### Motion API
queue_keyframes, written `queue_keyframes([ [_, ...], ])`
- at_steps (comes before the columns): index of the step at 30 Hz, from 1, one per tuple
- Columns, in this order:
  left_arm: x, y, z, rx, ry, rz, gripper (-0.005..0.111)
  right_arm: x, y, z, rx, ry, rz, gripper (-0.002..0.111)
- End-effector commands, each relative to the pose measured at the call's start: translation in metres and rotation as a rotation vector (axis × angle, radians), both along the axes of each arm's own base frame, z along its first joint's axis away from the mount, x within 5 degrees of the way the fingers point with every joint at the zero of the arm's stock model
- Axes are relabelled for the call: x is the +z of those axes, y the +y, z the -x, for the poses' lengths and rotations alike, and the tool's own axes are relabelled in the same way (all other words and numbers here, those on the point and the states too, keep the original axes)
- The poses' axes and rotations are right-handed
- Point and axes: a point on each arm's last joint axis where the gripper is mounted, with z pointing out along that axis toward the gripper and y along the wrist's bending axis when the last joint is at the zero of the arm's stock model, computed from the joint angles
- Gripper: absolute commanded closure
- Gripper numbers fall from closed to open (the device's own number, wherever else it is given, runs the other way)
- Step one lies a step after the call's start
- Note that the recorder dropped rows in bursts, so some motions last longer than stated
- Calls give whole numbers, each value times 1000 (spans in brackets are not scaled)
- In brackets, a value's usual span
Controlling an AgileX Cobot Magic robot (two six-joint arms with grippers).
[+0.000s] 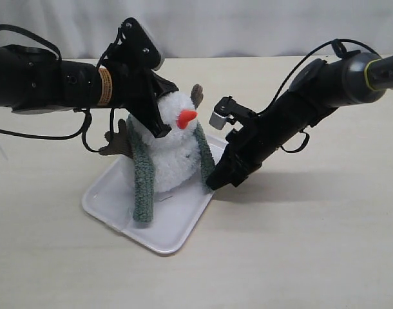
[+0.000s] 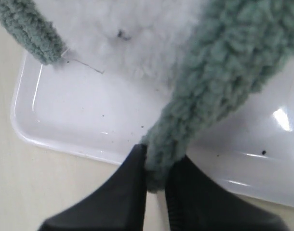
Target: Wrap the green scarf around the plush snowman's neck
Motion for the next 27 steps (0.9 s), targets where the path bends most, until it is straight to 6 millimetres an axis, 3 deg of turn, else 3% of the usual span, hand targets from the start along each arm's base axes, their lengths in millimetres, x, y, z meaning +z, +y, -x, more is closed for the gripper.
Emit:
queue_keyframes([
  [1, -19, 6, 2, 24, 43, -97, 107, 2, 0, 2, 24, 12, 1, 94],
  [3, -19, 6, 2, 24, 43, -97, 107, 4, 0, 3, 21, 22, 0, 93],
  [8, -18, 5, 3, 9, 40, -81, 107, 42, -6, 8, -41, 8, 52, 51],
  [13, -18, 3, 3, -2, 38, -67, 107, 68, -16, 22, -119, 20, 132, 50],
  [20, -17, 3, 3, -5, 37, -64, 107, 68, -13, 55, -90, 119, 7, 50],
  [23, -17, 3, 4, -10, 37, -58, 107, 63, 10, 70, -21, 98, -54, 50],
  [27, -16, 1, 4, -21, 35, -45, 107, 48, 44, 82, -58, -35, 21, 50],
])
